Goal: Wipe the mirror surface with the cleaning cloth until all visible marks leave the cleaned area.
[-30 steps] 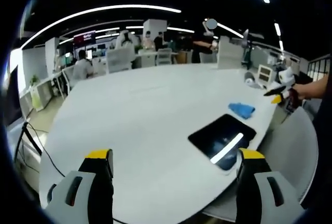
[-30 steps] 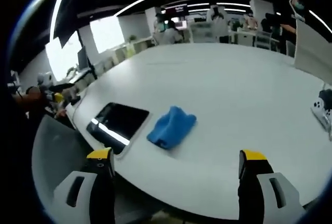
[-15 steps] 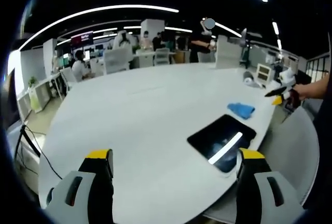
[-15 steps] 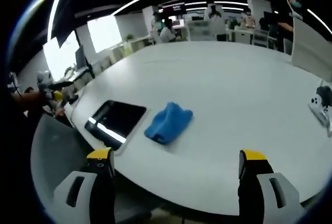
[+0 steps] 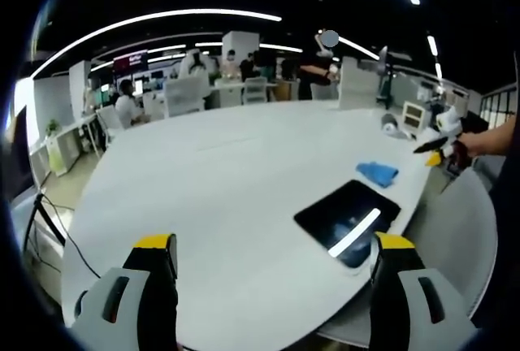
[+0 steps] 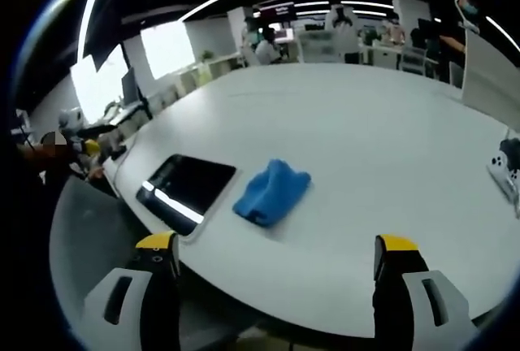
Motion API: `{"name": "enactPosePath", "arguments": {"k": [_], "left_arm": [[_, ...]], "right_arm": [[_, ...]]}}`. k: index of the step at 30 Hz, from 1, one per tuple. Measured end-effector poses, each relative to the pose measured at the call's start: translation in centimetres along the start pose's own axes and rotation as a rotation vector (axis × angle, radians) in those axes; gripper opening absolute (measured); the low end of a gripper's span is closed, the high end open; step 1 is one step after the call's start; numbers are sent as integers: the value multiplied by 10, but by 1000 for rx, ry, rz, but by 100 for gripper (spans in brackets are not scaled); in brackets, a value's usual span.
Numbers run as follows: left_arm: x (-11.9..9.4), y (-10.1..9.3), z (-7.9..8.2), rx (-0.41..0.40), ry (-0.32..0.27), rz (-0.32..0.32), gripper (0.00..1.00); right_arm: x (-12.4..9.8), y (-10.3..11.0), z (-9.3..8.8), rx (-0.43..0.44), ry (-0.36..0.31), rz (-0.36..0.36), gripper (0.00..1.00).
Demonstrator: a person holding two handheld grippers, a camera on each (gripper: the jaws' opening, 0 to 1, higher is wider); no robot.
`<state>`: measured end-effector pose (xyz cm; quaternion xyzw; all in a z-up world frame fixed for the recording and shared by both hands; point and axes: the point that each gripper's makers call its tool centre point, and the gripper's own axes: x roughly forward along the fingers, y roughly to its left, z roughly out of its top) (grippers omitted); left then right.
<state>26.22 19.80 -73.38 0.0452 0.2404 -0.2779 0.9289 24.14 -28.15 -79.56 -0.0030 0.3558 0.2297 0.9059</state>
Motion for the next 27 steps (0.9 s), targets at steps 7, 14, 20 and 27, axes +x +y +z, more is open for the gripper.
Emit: {"name": "enactPosePath", "arguments": {"k": [7,14,20,27], "left_arm": [[-1,3,3,-7,-9,6,99],[0,1,3,-9,-7,2,99],[0,1,4,-7,-13,1,99],[-2,2,2,-10,-6,2,99]], "right_arm": [[-1,-1,3,1,-5,-4,100],[0,1,1,-2,-2,-2,100],[-1,1,0,-5,-2,-4,100],[0,0,1,-2,-2,-10,100]]}}
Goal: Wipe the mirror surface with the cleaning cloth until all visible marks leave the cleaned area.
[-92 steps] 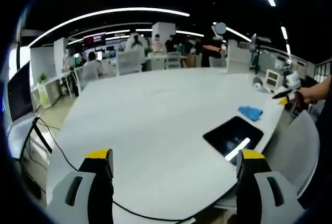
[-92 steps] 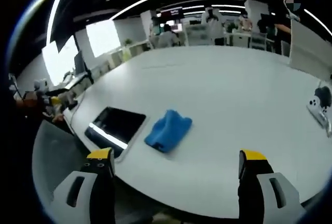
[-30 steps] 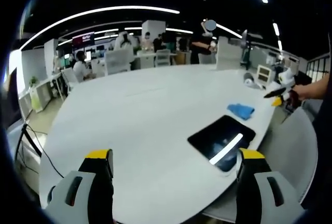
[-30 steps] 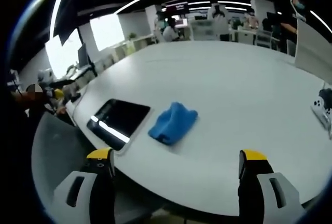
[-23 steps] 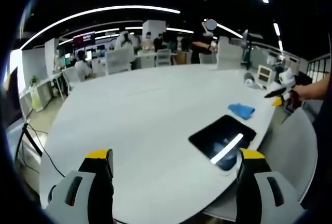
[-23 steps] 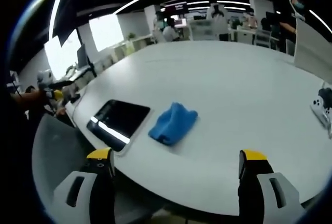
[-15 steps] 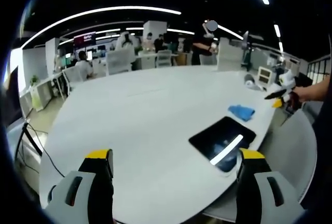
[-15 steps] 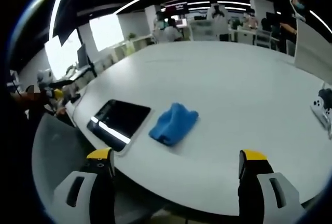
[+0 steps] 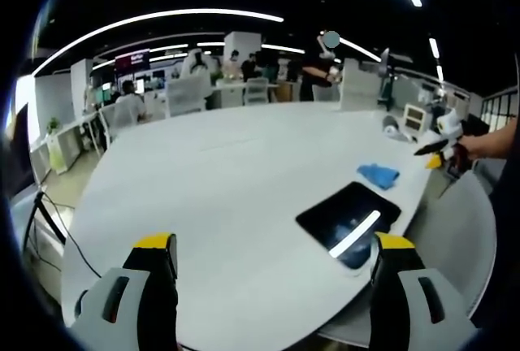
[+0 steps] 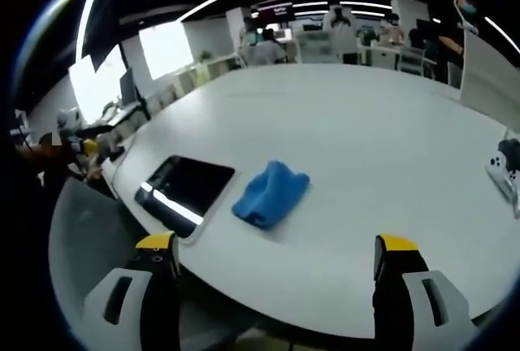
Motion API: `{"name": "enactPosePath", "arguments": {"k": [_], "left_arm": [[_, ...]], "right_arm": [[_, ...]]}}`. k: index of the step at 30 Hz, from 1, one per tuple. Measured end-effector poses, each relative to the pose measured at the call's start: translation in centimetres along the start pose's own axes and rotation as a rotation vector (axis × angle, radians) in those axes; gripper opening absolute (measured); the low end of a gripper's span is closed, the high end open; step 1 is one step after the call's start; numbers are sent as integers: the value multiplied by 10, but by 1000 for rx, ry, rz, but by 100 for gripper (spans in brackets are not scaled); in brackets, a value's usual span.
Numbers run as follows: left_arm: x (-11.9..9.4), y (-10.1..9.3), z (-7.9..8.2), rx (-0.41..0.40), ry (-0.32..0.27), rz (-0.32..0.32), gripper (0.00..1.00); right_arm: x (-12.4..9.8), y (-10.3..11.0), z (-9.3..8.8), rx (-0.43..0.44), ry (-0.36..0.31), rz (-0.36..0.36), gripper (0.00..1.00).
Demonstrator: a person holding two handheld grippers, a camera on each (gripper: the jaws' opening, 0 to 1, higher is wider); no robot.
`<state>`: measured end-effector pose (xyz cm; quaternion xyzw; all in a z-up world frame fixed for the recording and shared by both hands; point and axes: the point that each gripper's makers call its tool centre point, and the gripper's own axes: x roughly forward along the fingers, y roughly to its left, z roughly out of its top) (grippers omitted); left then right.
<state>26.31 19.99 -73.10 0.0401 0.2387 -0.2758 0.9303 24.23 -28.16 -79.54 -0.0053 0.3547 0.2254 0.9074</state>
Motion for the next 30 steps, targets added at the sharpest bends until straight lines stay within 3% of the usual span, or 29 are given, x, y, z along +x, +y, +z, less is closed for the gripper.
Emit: {"name": "enactPosePath", "arguments": {"k": [30], "left_arm": [[-1,4,-3,-5,1,13,99]], "right_arm": [[1,-1,1,-1,6,2,100]]}}
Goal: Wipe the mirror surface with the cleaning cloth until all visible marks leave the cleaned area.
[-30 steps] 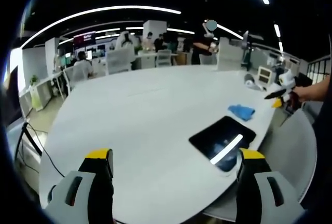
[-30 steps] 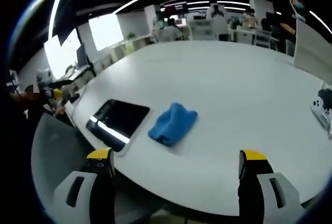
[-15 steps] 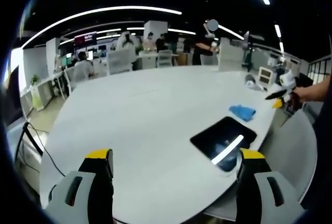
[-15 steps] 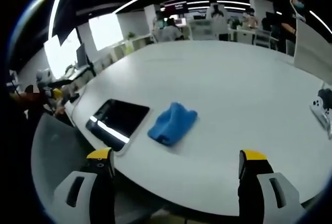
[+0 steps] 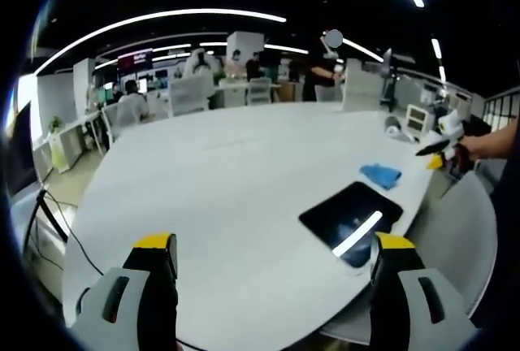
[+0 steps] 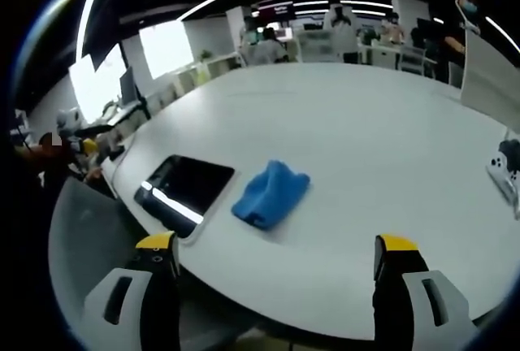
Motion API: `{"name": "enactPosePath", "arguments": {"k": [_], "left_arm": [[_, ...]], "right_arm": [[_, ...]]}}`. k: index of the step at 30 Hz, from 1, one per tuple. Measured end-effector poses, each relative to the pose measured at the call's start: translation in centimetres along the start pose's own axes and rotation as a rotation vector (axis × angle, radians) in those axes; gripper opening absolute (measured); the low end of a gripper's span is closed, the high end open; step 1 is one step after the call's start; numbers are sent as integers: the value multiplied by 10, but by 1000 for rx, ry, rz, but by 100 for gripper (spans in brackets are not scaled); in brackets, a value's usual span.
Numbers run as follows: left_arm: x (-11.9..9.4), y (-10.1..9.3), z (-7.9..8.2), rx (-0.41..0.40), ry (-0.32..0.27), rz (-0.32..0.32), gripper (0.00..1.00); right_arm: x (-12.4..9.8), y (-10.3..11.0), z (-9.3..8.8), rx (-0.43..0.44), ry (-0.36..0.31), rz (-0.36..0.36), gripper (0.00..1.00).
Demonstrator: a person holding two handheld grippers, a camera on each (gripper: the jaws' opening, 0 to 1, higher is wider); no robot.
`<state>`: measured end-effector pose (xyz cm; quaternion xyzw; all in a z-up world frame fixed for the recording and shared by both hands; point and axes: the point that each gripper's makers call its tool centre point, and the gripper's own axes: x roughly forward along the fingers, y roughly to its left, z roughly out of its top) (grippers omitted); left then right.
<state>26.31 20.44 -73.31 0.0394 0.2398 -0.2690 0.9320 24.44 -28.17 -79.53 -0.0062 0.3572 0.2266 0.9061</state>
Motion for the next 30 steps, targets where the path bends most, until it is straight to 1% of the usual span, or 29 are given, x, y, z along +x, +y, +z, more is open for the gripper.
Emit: {"name": "enactPosePath", "arguments": {"k": [14,22,25,27,28,30], "left_arm": [[1,0,-2,2,9,-1,99],[-1,7,0,6,10,4,99],[0,11,-1,5,15,-5,99],[-1,16,0,8,13,-6,99],[-2,18,1,1,16,-6,99],[-3,21,5,5,12,-11,99]], "right_arm": [[2,-1,1,11,-3,-3,100],[4,1,5,18,24,-1,100],[5,0,10,7,35,-12,100],[4,-3,15,23,39,-29,100],[1,-4,18,49,45,-39,100],[-2,-3,30,64,18,-43,100]]}}
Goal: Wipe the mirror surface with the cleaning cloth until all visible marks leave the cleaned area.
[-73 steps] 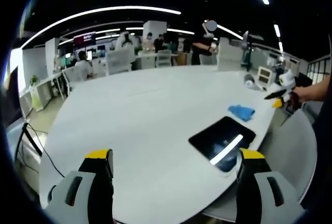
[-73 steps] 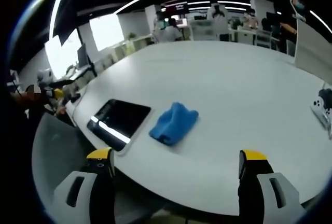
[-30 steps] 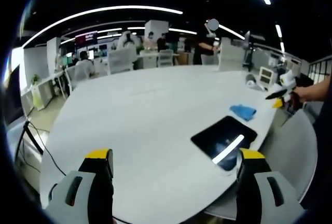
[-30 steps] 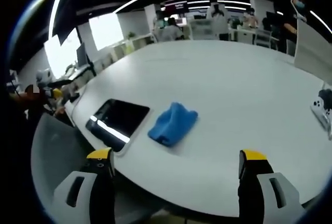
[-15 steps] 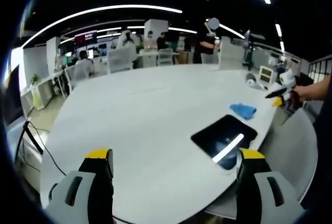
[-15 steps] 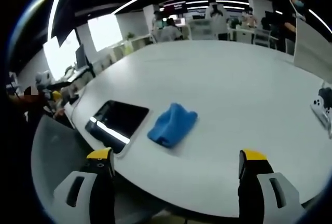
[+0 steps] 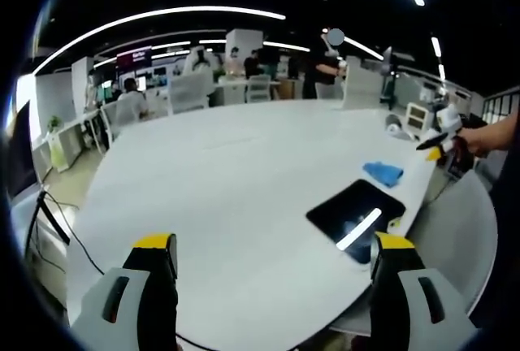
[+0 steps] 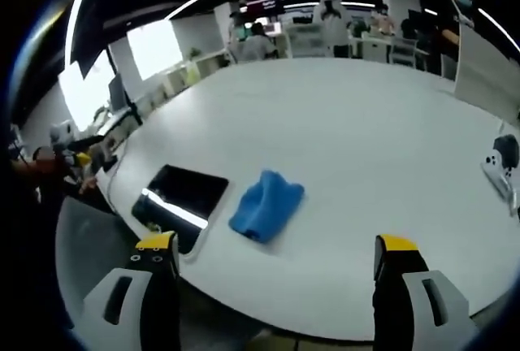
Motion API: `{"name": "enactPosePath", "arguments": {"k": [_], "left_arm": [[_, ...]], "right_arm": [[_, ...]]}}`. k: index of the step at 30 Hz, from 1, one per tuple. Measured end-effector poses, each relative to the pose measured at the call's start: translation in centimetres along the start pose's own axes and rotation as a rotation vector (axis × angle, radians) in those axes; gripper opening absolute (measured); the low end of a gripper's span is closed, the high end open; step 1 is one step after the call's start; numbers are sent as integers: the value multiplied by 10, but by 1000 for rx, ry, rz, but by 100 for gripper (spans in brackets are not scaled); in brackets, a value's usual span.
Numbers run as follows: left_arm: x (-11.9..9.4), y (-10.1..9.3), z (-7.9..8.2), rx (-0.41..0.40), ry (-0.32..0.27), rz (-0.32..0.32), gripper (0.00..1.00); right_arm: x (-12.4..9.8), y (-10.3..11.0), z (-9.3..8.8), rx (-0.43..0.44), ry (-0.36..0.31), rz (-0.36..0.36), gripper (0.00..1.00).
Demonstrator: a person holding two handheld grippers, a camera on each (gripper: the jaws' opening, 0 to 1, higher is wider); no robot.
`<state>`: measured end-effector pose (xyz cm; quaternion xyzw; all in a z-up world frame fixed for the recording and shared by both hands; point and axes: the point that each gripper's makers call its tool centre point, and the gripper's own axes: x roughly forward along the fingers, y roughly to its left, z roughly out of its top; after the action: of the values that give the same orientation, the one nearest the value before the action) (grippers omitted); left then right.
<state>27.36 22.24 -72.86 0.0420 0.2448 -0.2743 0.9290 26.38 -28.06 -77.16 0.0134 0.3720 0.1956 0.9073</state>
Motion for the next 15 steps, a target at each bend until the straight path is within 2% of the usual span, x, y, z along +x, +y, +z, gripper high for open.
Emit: {"name": "enactPosePath", "arguments": {"k": [5,9,10,12,15], "left_arm": [[0,5,1,14,9,3,99],[2,7,-7,18,32,7,99],[2,6,-8,11,37,7,99],[2,3,-9,11,33,6,99],[3,1,-13,11,43,1,99]], "right_arm": [[4,-7,10,64,48,-22,100],[3,-7,26,151,63,-15,99],[3,-7,27,154,71,-12,97],[5,-6,32,114,134,-14,91],[14,-1,49,61,164,-13,92]]}}
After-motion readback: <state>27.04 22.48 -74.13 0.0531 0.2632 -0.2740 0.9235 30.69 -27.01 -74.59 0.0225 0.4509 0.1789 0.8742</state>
